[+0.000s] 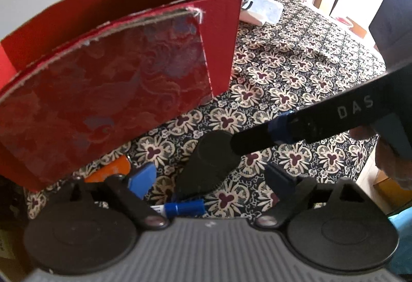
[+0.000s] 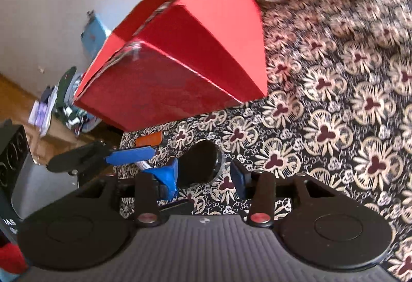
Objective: Organize rigid objects
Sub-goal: 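Close the right gripper on the black round object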
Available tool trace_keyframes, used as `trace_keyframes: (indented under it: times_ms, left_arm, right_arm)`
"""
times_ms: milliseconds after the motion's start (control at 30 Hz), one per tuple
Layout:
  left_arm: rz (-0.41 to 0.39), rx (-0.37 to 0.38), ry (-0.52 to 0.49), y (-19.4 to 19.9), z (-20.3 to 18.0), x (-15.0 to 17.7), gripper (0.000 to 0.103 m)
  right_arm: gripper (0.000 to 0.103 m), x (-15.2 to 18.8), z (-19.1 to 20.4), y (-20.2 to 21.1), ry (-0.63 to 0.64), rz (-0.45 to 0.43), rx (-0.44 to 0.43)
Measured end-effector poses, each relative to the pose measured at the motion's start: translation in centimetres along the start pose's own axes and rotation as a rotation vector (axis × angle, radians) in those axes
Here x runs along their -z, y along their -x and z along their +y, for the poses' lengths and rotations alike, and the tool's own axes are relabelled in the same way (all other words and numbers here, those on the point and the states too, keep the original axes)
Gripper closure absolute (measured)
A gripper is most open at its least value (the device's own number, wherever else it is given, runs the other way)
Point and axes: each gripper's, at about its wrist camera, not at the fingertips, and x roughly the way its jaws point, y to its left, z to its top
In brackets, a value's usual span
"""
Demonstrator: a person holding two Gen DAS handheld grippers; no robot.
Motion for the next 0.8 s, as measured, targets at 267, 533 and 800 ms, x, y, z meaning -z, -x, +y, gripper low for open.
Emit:
trace_keyframes:
  times_ms: [267, 533, 800]
  left_arm:
    - [0.047, 0.036, 0.023, -1.6, 0.9, 0.1, 0.04]
    - [0.035, 0.042, 0.018, -2.1, 1.0, 0.0, 0.043]
    - [0.02, 0.044, 0.059, -2.3, 1.1, -0.2, 0.058]
  right_arm:
    - [0.072, 0.5, -0.2, -0.4, -0.061, 0.008, -0.013]
    - [0.073, 0.2, -0.4, -1.5, -0.129, 0.013, -0.054]
    - [0.073, -0.3, -0.6, -1.9, -0.167, 0.04, -0.074]
